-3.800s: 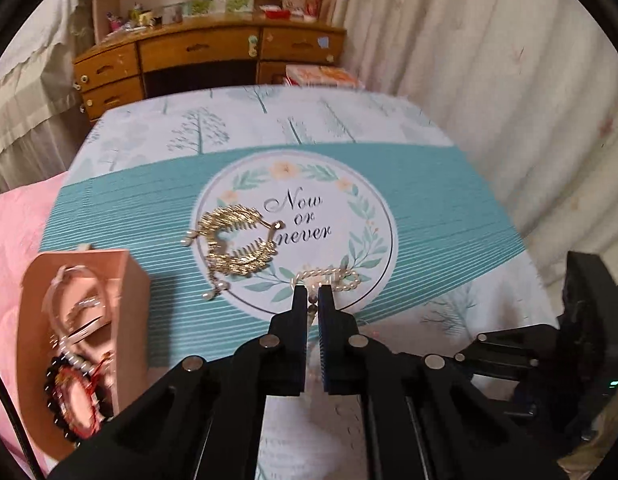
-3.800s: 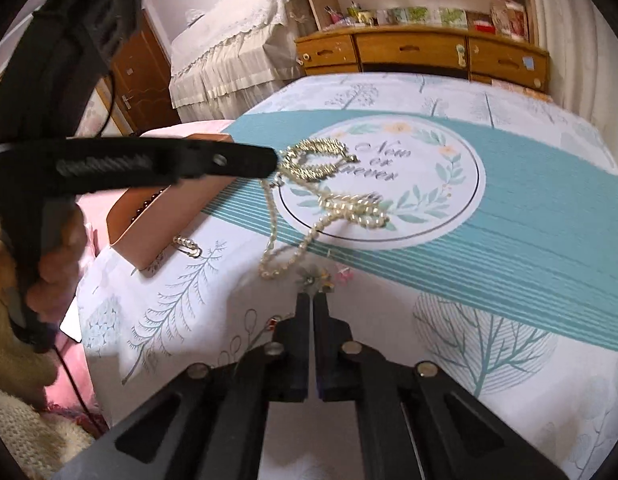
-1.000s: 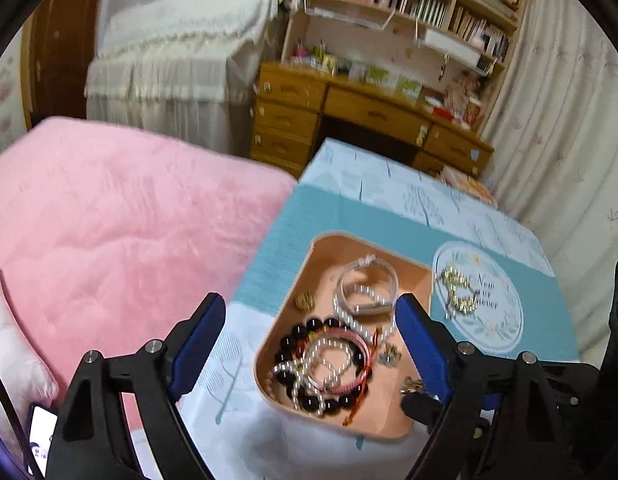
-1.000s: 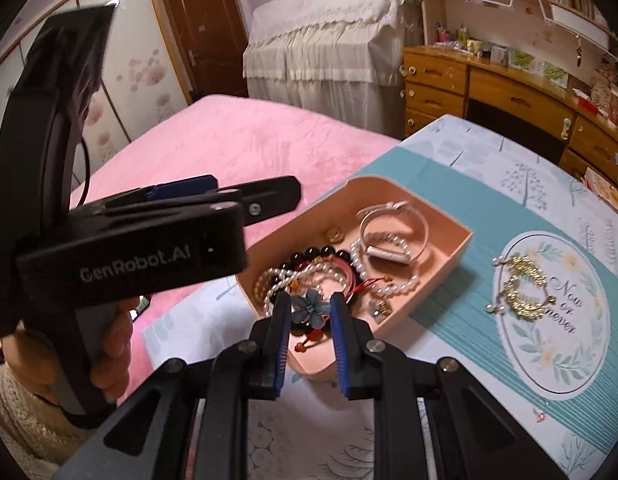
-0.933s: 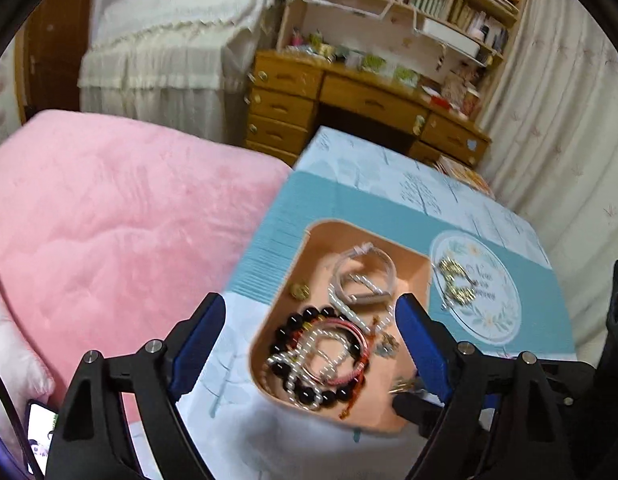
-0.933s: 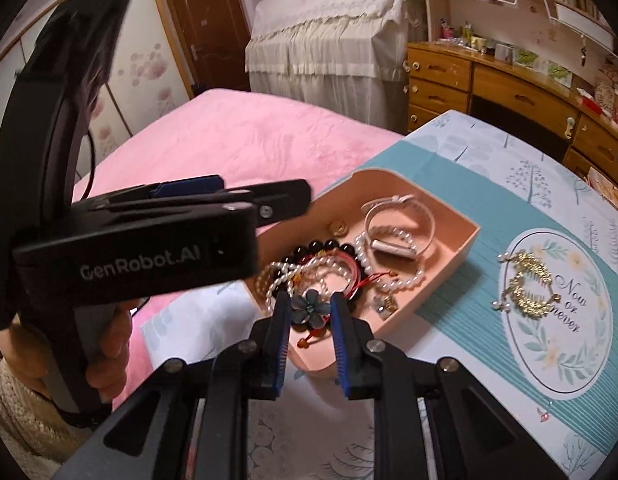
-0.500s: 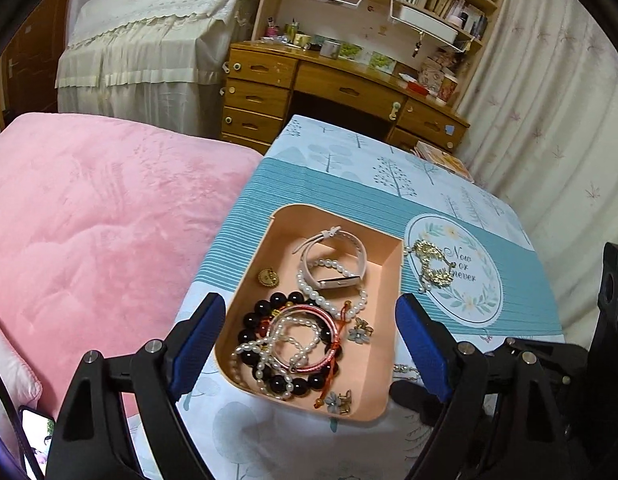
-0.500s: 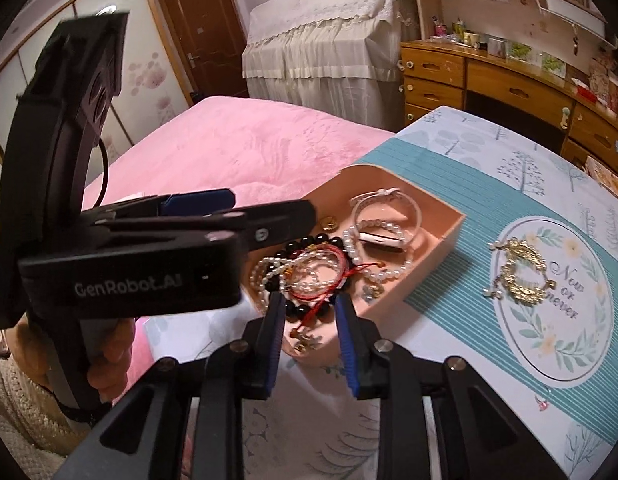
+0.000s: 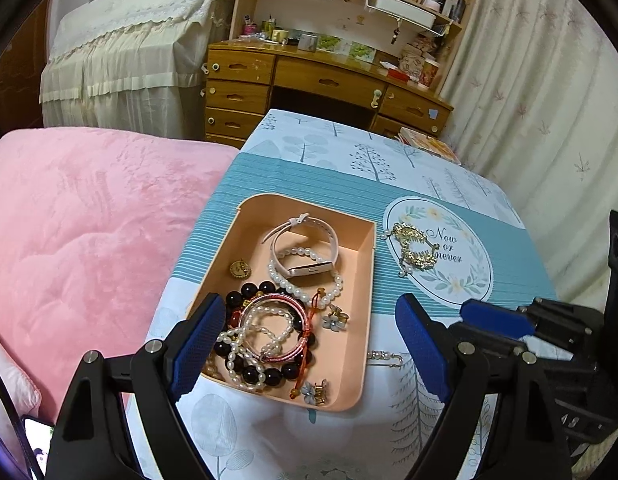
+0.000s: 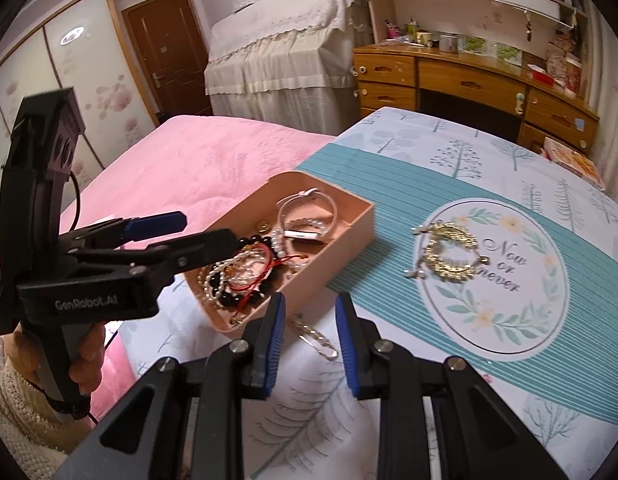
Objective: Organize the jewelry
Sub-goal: 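Grasp the pearl-beaded gold pin with the right tool while the left tool grasps the gold comb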
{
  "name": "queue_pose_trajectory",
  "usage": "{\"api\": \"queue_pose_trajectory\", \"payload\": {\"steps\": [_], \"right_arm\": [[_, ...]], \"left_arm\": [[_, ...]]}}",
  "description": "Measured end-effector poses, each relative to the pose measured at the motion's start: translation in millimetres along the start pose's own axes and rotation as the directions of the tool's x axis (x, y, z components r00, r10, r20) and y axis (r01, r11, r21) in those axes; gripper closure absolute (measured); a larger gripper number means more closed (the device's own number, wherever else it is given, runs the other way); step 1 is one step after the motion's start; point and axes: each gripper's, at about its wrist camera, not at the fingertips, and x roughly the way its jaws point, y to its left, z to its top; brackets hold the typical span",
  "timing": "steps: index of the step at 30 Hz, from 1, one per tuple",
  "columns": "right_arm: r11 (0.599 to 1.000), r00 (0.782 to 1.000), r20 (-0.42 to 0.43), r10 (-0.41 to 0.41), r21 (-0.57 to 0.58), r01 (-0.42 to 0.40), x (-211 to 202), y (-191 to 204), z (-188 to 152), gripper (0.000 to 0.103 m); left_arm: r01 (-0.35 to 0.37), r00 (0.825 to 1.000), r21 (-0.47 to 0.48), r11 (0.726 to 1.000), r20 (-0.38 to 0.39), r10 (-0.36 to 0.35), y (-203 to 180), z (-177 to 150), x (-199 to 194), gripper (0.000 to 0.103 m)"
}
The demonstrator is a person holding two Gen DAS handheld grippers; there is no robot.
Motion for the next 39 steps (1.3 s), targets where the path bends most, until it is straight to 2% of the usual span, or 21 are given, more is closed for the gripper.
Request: {"api": "queue_pose_trajectory", "payload": {"steps": [7,11,17,22,29,31,32,39], "right_arm": [[1.000,1.000,-0.021,-0.006,-0.002,0.006,-2,-8,-1,0.077],[1.000,0.996,-0.086,0.019,-0.004,-0.019,14,-13,-7,0.077],[0.998,0.979,-0.193,0.063,-0.002,-0.065,48,-18,-14,0.077],[0.993,0.967,-0.250,0.055,-0.083,-0.078,72,-10,-15,0.077],[0.966,0.971,-0.237,-0.016,-0.256,-0.047,81,8,-20,0.077],[0.957,0.973,-0.228,-0.043,-0.290,-0.026,80,11,-21,0.082],[0.954,0.973,-0.224,-0.055,-0.299,-0.015,80,13,-22,0.089],[0.965,0.975,-0.219,-0.046,-0.260,-0.013,74,7,-27,0.091]], "left_arm": [[0.020,1.000,0.010,1.000,-0.013,-0.020,-6,-2,4,0.017],[0.020,0.999,0.014,1.000,-0.036,-0.020,-6,-2,8,0.017],[0.019,0.999,0.013,1.000,-0.040,-0.019,-5,-3,10,0.017],[0.015,0.999,0.005,1.000,-0.048,-0.015,-2,-3,15,0.017],[0.013,0.998,-0.020,1.000,-0.061,-0.015,7,-3,22,0.017],[0.012,0.998,-0.023,1.000,-0.065,-0.014,7,-4,23,0.017],[0.011,0.998,-0.022,1.000,-0.065,-0.013,7,-3,24,0.017],[0.000,0.998,-0.006,1.000,-0.065,-0.001,3,-3,25,0.017]]}}
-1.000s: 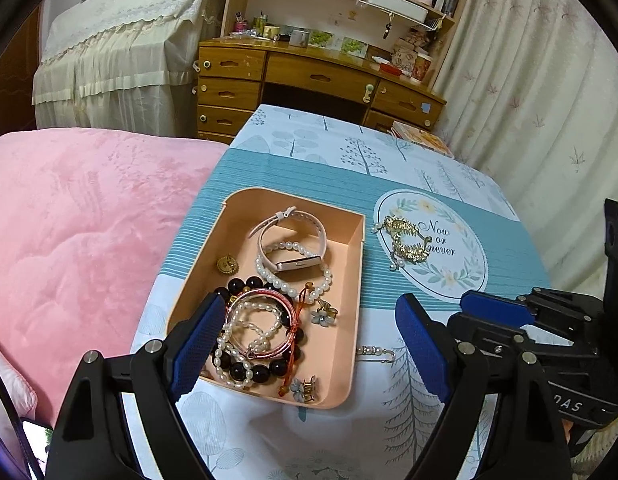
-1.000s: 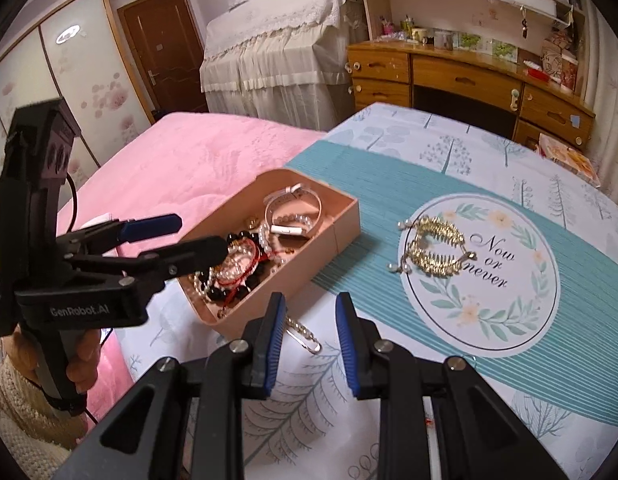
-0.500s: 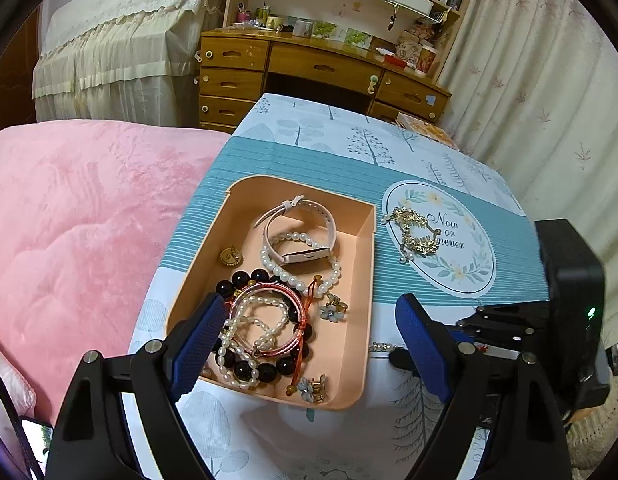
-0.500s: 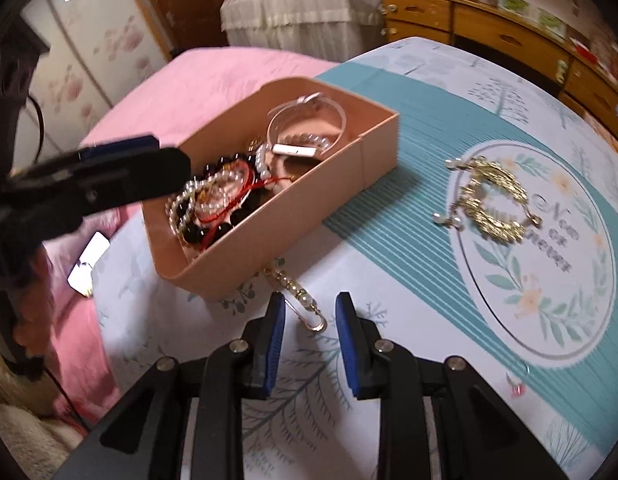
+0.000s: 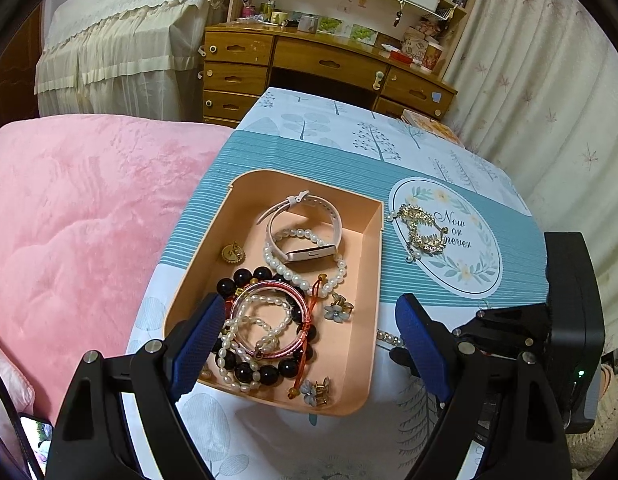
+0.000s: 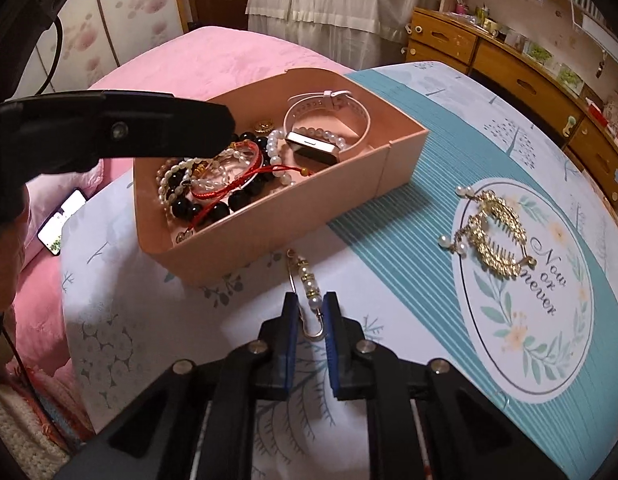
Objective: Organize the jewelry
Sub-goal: 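Grasp the pearl-beaded gold pin with the right tool while the left tool grasps the gold comb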
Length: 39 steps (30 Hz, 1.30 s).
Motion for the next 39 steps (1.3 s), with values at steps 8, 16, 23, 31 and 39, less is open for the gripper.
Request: {"api": "queue_pose_trajectory", "payload": {"steps": [8,16,23,31,39], "right_arm": [[0.996,0.997,0.072,0.011,0.089,-0.018,-33,-9,-22,0.091],[0.972,0.987,0.152,-0.048,0.233,0.011,-68,-49,-41,0.091],[0.912,0.969,0.223,-0.103,0.409,0.003,-92,-99,-62,0.091],[0.872,0.954,0.284,-0.100,0.487,-0.054,-105,-131,-85,0.091],[0.853,0.946,0.317,-0.069,0.510,-0.109,-103,-147,-101,0.091]], "left_arm": [[-0.013,1.000,0.017,1.000,0.012,0.013,-12,3,-3,0.017],[0.036,0.999,0.094,0.995,-0.012,-0.035,-48,14,3,0.017],[0.060,0.998,0.202,0.978,-0.034,-0.054,-103,39,28,0.027],[0.076,0.975,0.167,0.983,-0.217,-0.038,-139,81,103,0.061],[0.004,0.943,0.135,0.991,-0.329,0.041,-145,84,153,0.076]]}}
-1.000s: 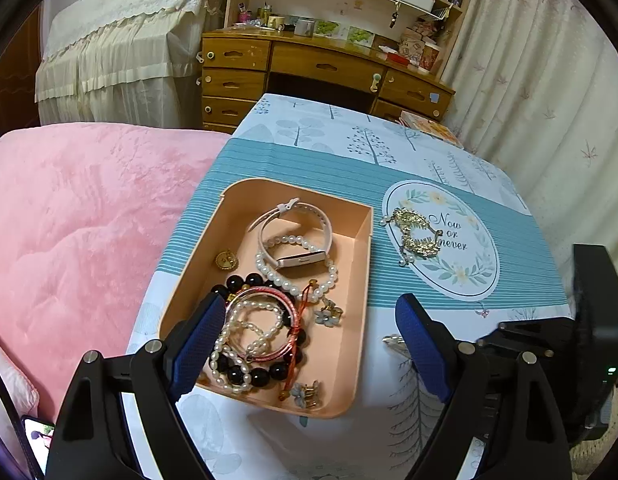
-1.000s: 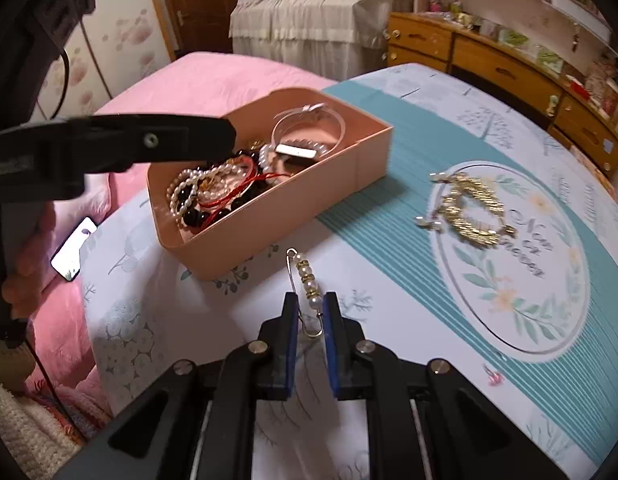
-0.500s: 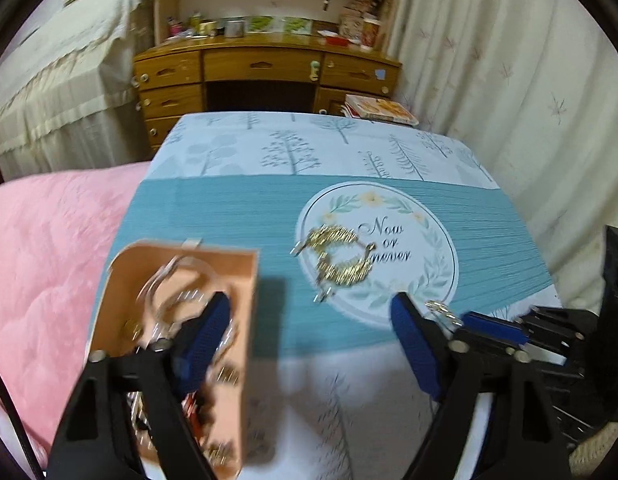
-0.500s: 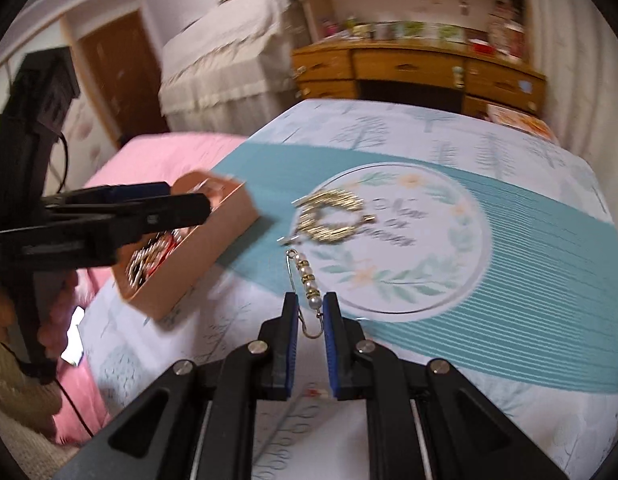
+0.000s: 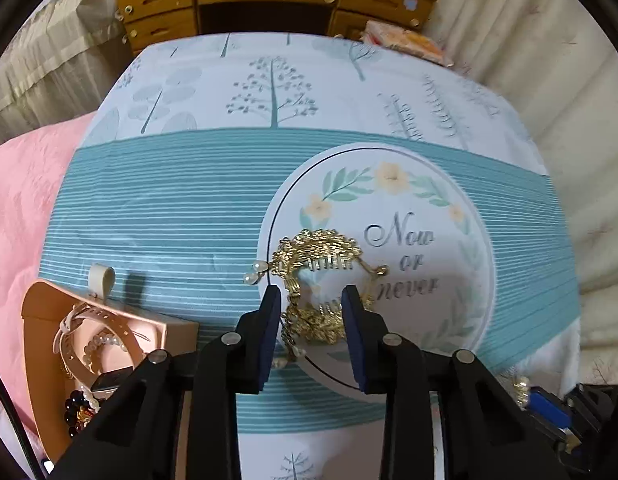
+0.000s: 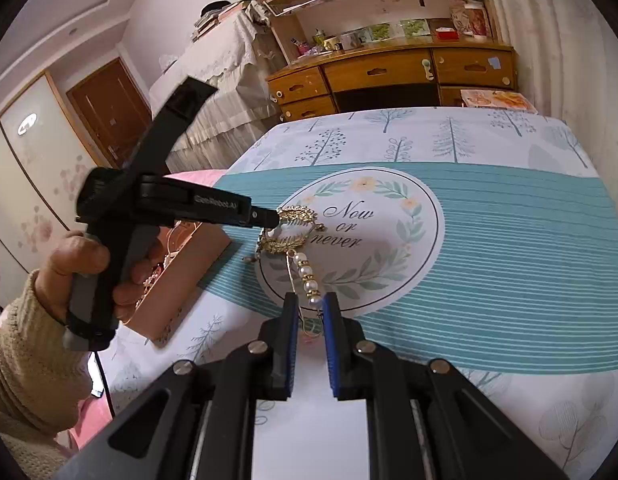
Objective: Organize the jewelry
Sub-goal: 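Grasp the pearl-beaded gold pin with the right tool while the left tool grasps the gold comb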
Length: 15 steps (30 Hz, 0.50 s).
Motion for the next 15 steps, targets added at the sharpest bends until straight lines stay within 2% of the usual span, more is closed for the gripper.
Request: {"api": "queue_pose_trajectory", "payload": {"steps": [9,11,15], "right_arm": [[0.999,1.000,0.002,0.024,0.024,-0.024,0,-13,-3,0.091],[0.999,1.000,0.003,0.024,0.027,-0.024,0,-14,-3,0.091],[0.999,1.000,0.011,0.022,0.030,-0.022,-4,-13,-3,0.091]], "left_arm": [[-0.039,0.999,-0.030,0.999,-0.028,0.038,1,5,19,0.090],[-0.049,0.999,-0.031,0.998,-0.015,0.048,2,5,20,0.095],[-0.037,0.999,-0.036,0.999,0.011,0.037,3,2,15,0.096]]}}
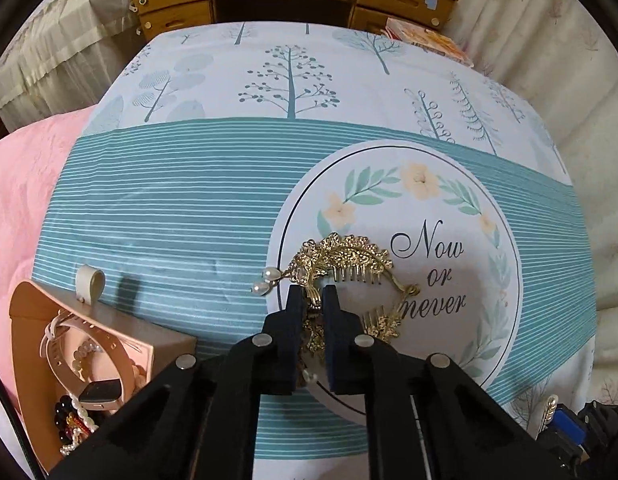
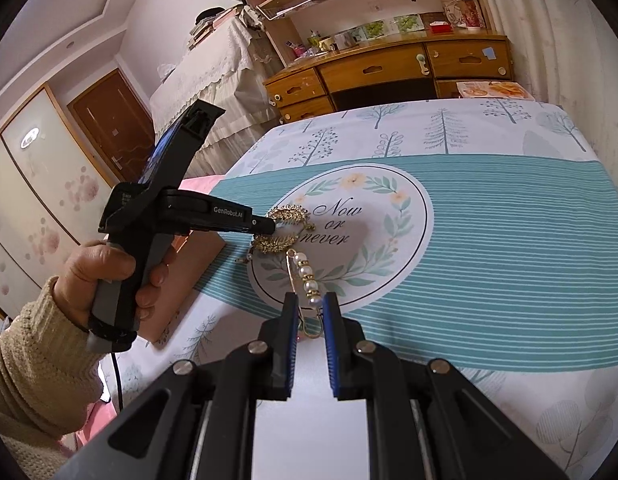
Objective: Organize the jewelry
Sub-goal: 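Grasp the pearl-beaded gold pin with the right tool while the left tool grasps the gold comb, then lower the pin and comb into the peach box and open both tools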
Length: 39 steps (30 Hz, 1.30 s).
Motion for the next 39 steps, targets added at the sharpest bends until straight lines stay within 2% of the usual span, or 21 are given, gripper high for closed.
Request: {"api": "queue_pose_trajectory", "payload": {"steps": [6,11,15,19,22,26,32,39], "right_arm": [[1.000,1.000,0.021,-0.006,-0.019,0.006,-10,11,3,0.091],[0.999,0.999,0.039,-0.004,-0.049,0.006,-19,30,6,0.091],[0.996,0.999,0.045,0.006,-0.087,-0.002,-22,52,10,0.091],[0.991,0.999,0.041,0.025,-0.130,-0.019,-19,79,15,0.091],[0.984,0.998,0.035,0.045,-0.172,-0.038,-11,105,21,0.091],[0.975,0.997,0.025,0.072,-0.212,-0.065,4,139,29,0.091],[0.969,0.995,-0.017,0.100,-0.223,-0.101,38,180,39,0.091],[0.972,0.992,-0.105,0.074,-0.214,-0.095,85,204,35,0.091]], "left_arm": [[0.049,0.995,0.025,0.998,0.086,-0.051,-1,-12,-37,0.096],[0.093,0.981,0.039,0.995,0.169,-0.099,12,-32,-88,0.096],[0.109,0.962,0.036,0.993,0.247,-0.114,36,-53,-135,0.096],[0.112,0.948,0.010,0.994,0.297,-0.110,65,-74,-165,0.096],[0.076,0.938,-0.018,0.997,0.340,-0.065,89,-92,-184,0.096],[0.031,0.930,-0.068,0.997,0.367,-0.004,117,-111,-186,0.096],[-0.033,0.935,-0.130,0.991,0.345,0.076,146,-132,-158,0.096],[0.005,0.952,-0.162,0.987,0.304,0.045,164,-143,-120,0.095]]}}
